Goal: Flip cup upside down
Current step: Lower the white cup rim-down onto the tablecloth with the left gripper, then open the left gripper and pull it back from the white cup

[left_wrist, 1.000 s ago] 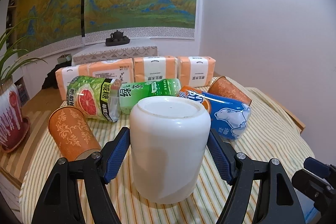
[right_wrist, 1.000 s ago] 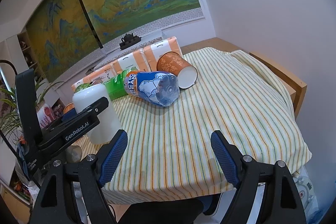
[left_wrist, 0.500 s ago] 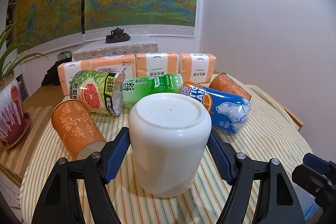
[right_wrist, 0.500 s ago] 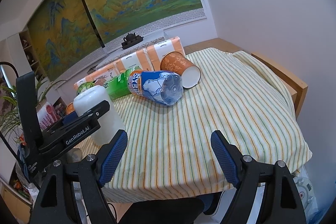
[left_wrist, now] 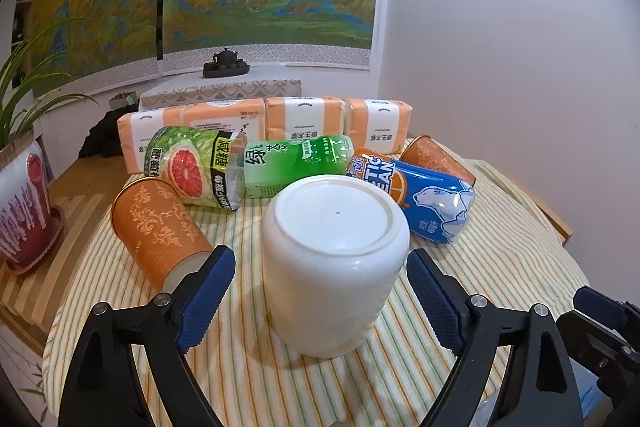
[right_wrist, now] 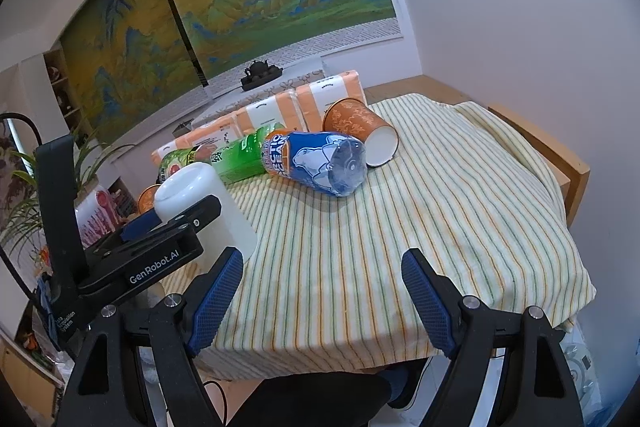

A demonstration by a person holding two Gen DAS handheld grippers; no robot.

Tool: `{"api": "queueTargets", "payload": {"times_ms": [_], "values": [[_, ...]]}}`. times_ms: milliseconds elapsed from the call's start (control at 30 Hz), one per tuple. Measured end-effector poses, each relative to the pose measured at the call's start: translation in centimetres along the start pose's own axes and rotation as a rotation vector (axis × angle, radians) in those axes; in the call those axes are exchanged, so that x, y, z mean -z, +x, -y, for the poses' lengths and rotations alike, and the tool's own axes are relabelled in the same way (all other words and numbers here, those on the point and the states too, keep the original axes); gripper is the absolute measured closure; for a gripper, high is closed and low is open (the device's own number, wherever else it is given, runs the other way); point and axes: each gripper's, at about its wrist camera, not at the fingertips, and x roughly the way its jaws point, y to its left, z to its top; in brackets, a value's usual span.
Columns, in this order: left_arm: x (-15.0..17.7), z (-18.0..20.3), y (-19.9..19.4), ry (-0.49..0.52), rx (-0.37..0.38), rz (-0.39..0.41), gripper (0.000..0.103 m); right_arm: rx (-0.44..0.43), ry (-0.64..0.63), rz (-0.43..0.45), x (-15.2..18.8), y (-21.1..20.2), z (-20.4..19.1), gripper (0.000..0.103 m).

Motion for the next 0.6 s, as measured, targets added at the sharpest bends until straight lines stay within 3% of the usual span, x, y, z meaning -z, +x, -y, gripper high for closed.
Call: {"api": "queueTargets", "payload": {"times_ms": [67,367,467,600], "values": [[0.2,-0.3,-0.4,-0.005,0.005,0.0,0.006,-0.002,-0.007,0.001,0.1,-0.2,-0.3,0.025],[0.6,-1.8,-3.6,-0.015,-0.011,0.02,0.006,-0.023,-0.05,0.012,0.3,-0.6,-2.3,0.024],[0.7,-2.8,-5.4,-0.026,-0.034,0.034,0.005,-0.037,-0.066,0.023,0.4,-0.9,-3.0,0.016],[1.0,-3.9,-7.4,-0.032,-0.068,0.044,0.005,-0.05,-0.098,0.043,0.6,-1.3,-4.2,0.013]]}}
